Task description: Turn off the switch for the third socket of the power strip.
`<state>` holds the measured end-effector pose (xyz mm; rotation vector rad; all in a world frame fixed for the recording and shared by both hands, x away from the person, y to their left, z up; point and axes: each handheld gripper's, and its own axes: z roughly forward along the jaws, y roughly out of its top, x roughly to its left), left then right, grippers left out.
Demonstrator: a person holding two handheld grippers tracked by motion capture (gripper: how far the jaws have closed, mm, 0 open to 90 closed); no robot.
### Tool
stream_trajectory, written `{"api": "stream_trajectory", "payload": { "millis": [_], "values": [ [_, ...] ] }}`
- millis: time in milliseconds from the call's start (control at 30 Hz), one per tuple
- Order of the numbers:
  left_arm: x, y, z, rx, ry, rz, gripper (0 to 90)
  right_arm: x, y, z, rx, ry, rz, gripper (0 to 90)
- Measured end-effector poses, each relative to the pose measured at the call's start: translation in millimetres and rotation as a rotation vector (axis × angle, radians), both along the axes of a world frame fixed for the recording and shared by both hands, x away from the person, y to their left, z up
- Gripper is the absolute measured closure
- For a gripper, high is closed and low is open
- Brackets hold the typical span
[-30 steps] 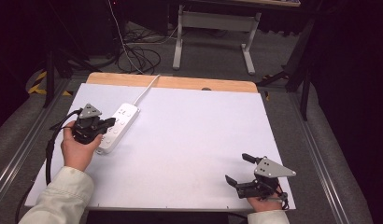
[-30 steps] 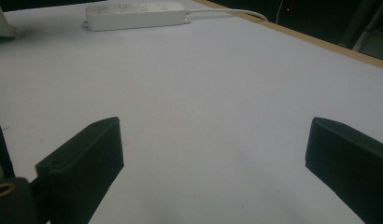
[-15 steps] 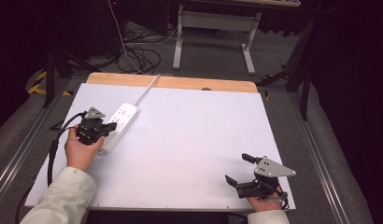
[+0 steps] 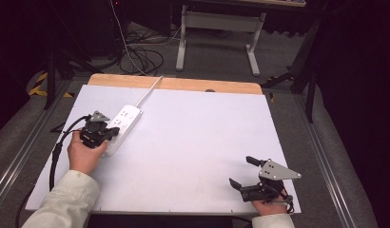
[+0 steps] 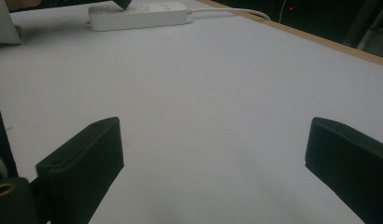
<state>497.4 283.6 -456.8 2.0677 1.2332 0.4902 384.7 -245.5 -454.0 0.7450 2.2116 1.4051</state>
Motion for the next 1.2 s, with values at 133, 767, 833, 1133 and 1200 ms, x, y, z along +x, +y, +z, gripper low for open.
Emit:
{"api": "stream_trajectory", "payload": {
  "millis": [133, 767, 833, 1133, 1200],
  "values": [
    [0.1, 0.9, -0.2, 0.003, -0.004, -0.002, 90.0, 0.1, 0.1, -0.1, -0.001, 0.001, 0.001, 4.9],
    [1.7, 0.8, -3.5, 0.008, -0.009, -0.005, 90.0, -0.2, 0.7, 0.0, -0.003, 0.002, -0.001, 4.9],
    [1.3, 0.0, -3.4, 0.015, -0.011, -0.005, 90.0, -0.1, 0.7, -0.2, -0.002, 0.003, 0.000, 4.9],
    [0.4, 0.3, -4.6, 0.002, -0.013, 0.001, 90.0, -0.4, 0.5, 0.0, -0.003, 0.003, -0.002, 4.9],
    [-0.3, -1.3, -4.0, 0.012, -0.013, 0.011, 90.0, -0.4, 0.5, 0.0, -0.004, 0.002, -0.002, 4.9]
  ]
}}
